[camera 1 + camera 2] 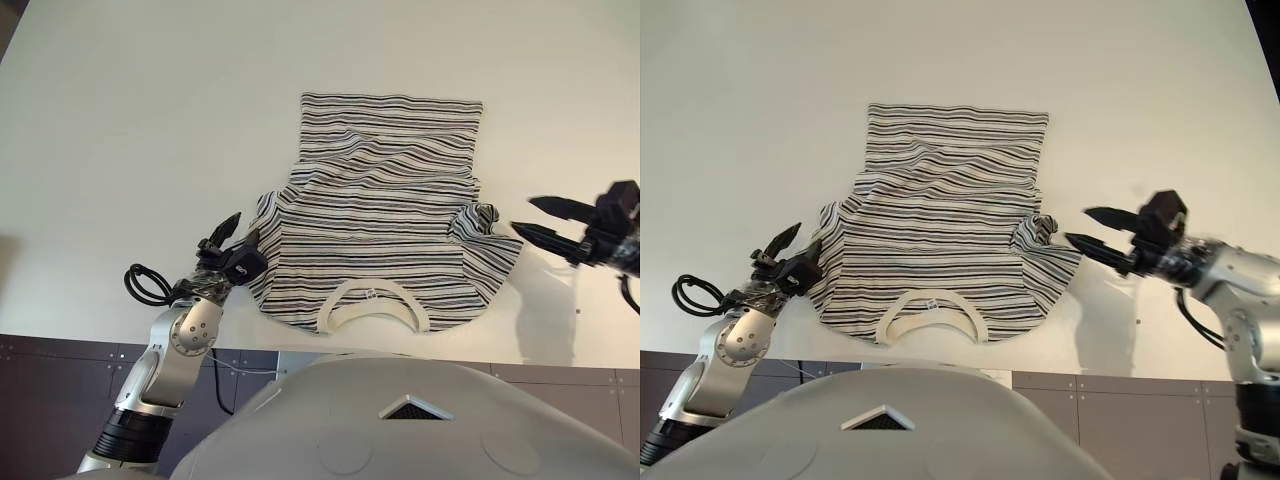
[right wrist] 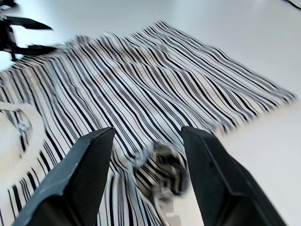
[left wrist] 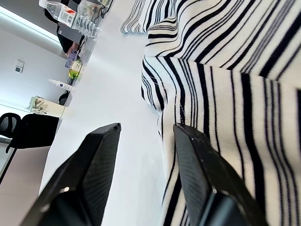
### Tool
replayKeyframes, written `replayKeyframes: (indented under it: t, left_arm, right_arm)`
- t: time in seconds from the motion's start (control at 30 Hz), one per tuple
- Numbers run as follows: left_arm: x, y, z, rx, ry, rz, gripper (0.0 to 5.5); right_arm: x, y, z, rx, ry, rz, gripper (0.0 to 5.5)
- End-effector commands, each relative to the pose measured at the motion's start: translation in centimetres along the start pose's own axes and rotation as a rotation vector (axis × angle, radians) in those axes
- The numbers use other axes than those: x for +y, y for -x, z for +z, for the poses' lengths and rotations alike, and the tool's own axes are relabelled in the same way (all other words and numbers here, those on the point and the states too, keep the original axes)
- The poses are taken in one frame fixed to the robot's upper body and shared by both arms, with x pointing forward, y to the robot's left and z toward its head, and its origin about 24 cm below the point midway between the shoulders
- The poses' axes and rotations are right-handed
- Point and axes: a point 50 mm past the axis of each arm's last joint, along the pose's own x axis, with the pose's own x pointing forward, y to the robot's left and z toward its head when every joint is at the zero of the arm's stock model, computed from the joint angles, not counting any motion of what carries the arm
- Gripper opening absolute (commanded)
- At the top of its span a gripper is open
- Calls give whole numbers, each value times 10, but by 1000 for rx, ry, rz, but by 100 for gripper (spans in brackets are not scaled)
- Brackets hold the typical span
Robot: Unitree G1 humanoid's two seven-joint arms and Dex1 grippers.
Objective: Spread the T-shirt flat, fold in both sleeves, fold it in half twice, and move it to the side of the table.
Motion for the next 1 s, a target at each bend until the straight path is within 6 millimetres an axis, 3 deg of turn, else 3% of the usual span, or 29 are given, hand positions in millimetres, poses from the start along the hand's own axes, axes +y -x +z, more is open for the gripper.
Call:
replayKeyframes:
  t: [0.03,0.1,0.2,0.37,0.43,0.53,0.6,0.67,0.8,0.87,1.0]
  left_arm:
    - [1,-3,0,-7,-10,2,209]
    - [-1,-5,-1,-5,-24,-34,209]
    - [-28,6,-17,61,-50,-199,209]
    - [-40,12,-19,94,-50,-251,209]
    - [-38,7,-18,89,-50,-225,209]
    - [-19,-4,-9,23,-49,-109,209]
    - [1,-10,2,-54,0,-6,209]
    - [17,-15,12,-133,33,37,209]
    - [40,-21,29,-255,37,125,209]
    - [44,-27,40,-316,28,111,209]
    - [35,-36,44,-344,38,26,209]
  right_arm:
    - [6,-41,-13,128,175,-49,260]
    - [-7,-49,-39,274,322,-172,260]
    - [-26,-21,-56,356,334,-242,260]
    - [-37,10,-43,229,162,-246,260]
    - [-34,10,-47,235,155,-213,260]
    - [-42,1,-24,98,147,-270,260]
    - [-50,-18,3,-42,130,-307,260]
    - [-49,-44,12,-74,148,-309,260]
    - [-56,-115,-6,101,263,-312,260]
    - [-64,-141,-13,196,283,-319,260]
    - [-86,-162,-19,325,265,-405,260]
